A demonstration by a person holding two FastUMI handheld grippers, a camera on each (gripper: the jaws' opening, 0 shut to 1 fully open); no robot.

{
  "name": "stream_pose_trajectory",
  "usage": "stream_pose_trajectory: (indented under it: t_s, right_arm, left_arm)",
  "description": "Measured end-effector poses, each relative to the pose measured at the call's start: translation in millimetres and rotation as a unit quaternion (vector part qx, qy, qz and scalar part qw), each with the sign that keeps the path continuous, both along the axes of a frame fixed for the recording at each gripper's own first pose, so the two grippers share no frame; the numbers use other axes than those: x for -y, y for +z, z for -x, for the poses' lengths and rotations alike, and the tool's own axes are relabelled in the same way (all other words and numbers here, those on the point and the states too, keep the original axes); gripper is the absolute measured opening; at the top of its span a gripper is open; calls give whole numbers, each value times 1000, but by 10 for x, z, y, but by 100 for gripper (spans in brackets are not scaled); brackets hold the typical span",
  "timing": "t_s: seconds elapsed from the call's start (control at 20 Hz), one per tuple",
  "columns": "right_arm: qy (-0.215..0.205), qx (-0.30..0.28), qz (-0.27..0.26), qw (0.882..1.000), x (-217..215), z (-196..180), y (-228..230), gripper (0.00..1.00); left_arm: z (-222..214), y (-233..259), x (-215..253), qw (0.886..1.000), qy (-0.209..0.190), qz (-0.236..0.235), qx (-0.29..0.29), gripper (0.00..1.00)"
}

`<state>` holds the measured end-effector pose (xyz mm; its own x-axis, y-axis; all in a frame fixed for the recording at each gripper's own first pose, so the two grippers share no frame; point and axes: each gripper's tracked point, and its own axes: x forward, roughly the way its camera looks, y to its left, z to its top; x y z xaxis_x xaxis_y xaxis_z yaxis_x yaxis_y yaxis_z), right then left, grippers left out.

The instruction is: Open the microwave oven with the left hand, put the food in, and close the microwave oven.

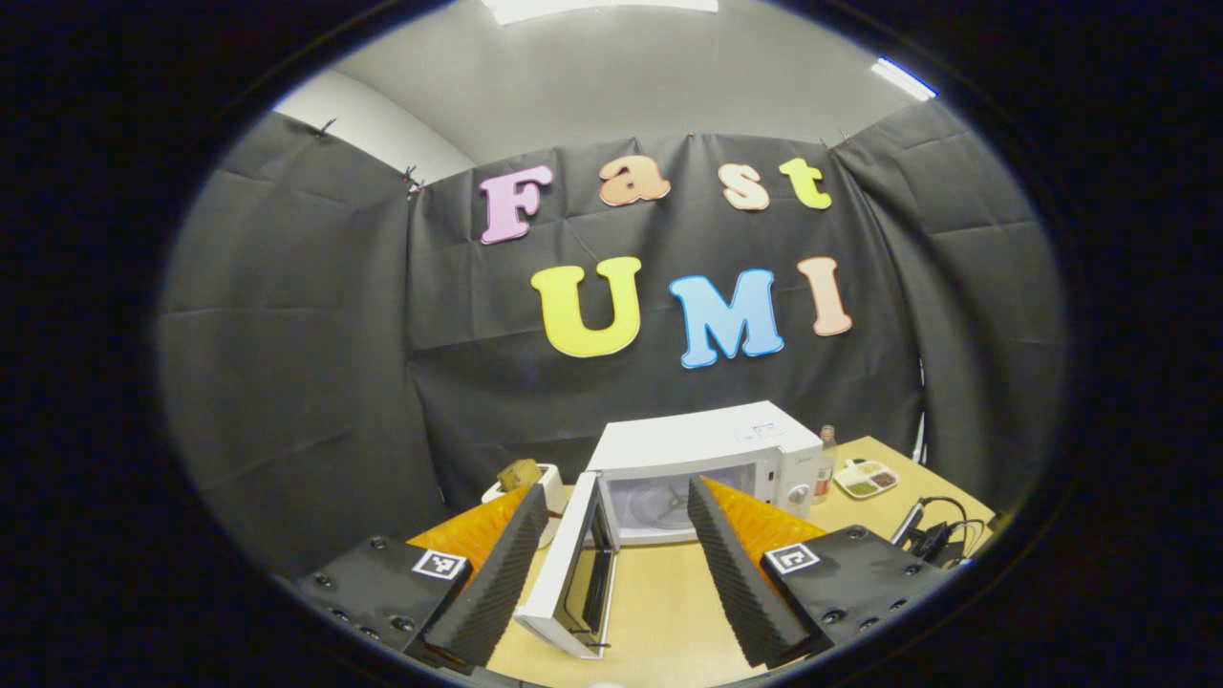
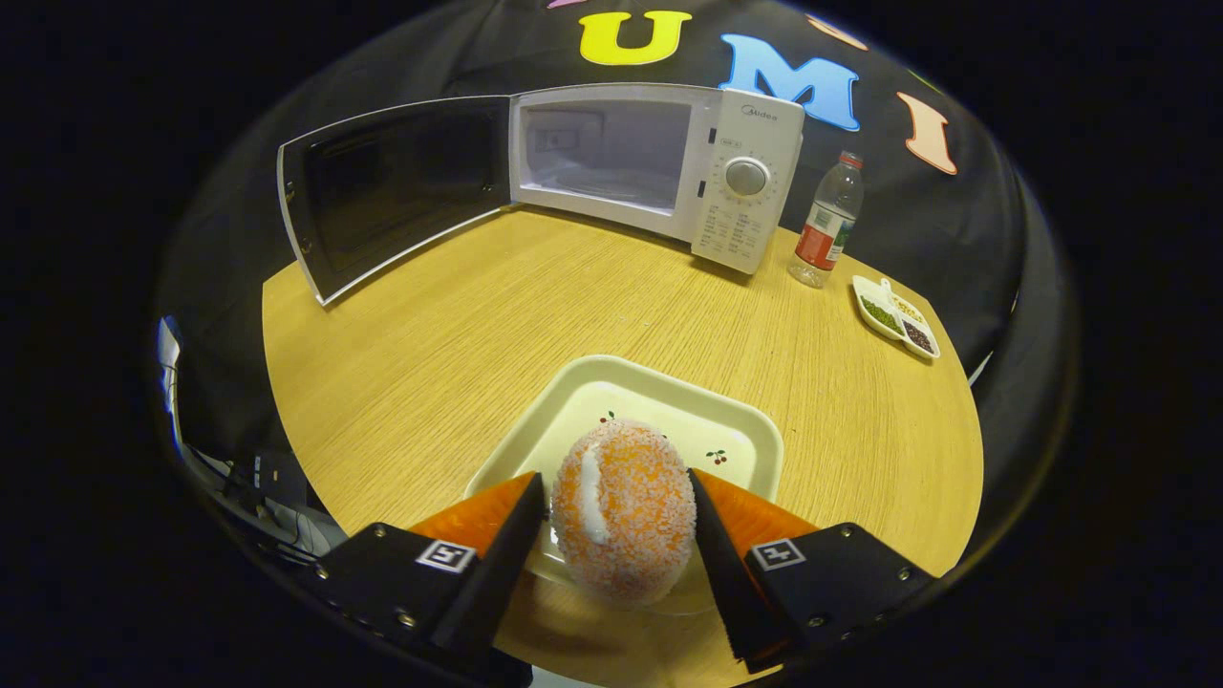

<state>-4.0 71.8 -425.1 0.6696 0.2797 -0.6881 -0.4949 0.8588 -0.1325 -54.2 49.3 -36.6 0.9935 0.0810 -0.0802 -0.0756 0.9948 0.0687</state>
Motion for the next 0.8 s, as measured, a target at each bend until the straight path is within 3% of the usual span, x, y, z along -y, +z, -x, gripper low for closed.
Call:
stream_pose_trajectory:
  t_s: [0.25,0.4,0.55,0.8]
  right_arm:
    - [-11,-37,-18,999,26,8,9,65]
    - [-22,-41,-38,998,-9,-26,143,65]
    - [-33,-36,-109,993,-257,-132,490,65]
    - [-53,-24,-263,963,-987,-485,1212,64]
  left_arm:
    - [-90,-76,-85,1000,-5,2,-5,100]
    - [-133,-92,-139,1000,-9,7,-3,100]
    - [-178,-105,-217,1000,-14,10,0,100]
    - [-304,-264,-369,1000,-25,16,-5,100]
